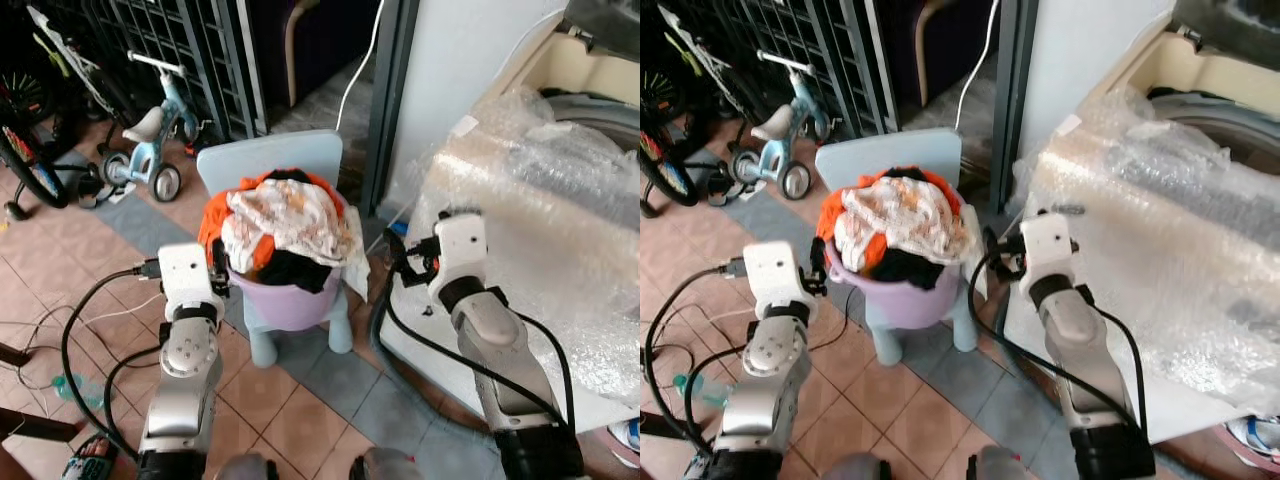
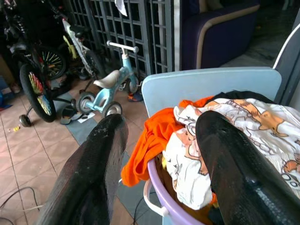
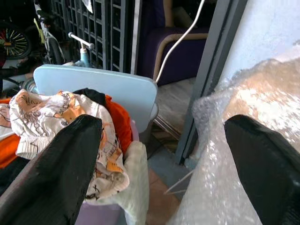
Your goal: Clothes washing
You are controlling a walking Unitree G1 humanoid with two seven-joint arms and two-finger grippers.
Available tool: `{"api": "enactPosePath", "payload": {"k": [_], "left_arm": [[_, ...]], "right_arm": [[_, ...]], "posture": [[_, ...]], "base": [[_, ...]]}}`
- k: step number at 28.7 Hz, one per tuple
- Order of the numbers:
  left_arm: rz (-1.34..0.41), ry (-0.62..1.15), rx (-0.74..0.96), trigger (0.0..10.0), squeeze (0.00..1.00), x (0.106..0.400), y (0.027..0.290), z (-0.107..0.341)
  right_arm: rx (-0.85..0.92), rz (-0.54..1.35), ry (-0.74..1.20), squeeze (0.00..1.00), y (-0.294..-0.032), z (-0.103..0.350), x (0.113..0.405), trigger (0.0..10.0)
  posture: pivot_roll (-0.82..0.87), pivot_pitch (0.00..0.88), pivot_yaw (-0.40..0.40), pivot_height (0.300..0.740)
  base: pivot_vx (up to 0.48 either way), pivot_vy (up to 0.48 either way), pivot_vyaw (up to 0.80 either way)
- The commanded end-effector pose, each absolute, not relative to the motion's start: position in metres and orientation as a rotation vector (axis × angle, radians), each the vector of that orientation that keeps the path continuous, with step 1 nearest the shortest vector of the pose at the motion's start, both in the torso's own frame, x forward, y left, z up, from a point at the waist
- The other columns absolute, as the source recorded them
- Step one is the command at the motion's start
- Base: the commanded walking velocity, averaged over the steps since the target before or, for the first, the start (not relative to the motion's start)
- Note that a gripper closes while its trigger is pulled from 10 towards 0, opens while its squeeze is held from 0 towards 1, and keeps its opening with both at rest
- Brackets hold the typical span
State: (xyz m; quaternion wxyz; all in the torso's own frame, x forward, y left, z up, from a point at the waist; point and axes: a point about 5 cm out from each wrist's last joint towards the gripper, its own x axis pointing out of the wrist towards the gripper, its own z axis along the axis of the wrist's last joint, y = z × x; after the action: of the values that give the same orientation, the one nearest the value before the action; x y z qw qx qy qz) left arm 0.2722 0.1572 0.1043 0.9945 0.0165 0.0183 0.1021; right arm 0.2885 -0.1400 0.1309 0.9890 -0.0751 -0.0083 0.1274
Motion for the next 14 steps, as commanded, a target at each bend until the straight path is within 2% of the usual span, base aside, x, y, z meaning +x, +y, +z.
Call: {"api": "enactPosePath", "payload": {"k": [1,7,14], "left_arm": [[0.239,0.049,0.039,10.0,0.0,0.2706,0.1664,0.1028],[0.247,0.067,0.03,10.0,0.0,0.2707,0.1665,0.1012],[0.236,0.068,0.033,10.0,0.0,0.2703,0.1647,0.1008]], "right_arm": [[-0.156,0.308,-0.033,0.0,-0.1275,0.1332,0.2884,10.0],[-0.152,0.325,-0.023,0.0,-0.1234,0.1295,0.2867,10.0],[-0.139,0.326,0.01,0.0,-0.1244,0.1233,0.288,10.0]], "posture": [[0.01,0.115,0.031,0.74],[0.01,0.116,0.028,0.74],[0.02,0.114,0.022,0.74]], "base": [[0.458,0.0,0.43],[0.388,0.281,0.74],[0.371,0.304,0.0]]}}
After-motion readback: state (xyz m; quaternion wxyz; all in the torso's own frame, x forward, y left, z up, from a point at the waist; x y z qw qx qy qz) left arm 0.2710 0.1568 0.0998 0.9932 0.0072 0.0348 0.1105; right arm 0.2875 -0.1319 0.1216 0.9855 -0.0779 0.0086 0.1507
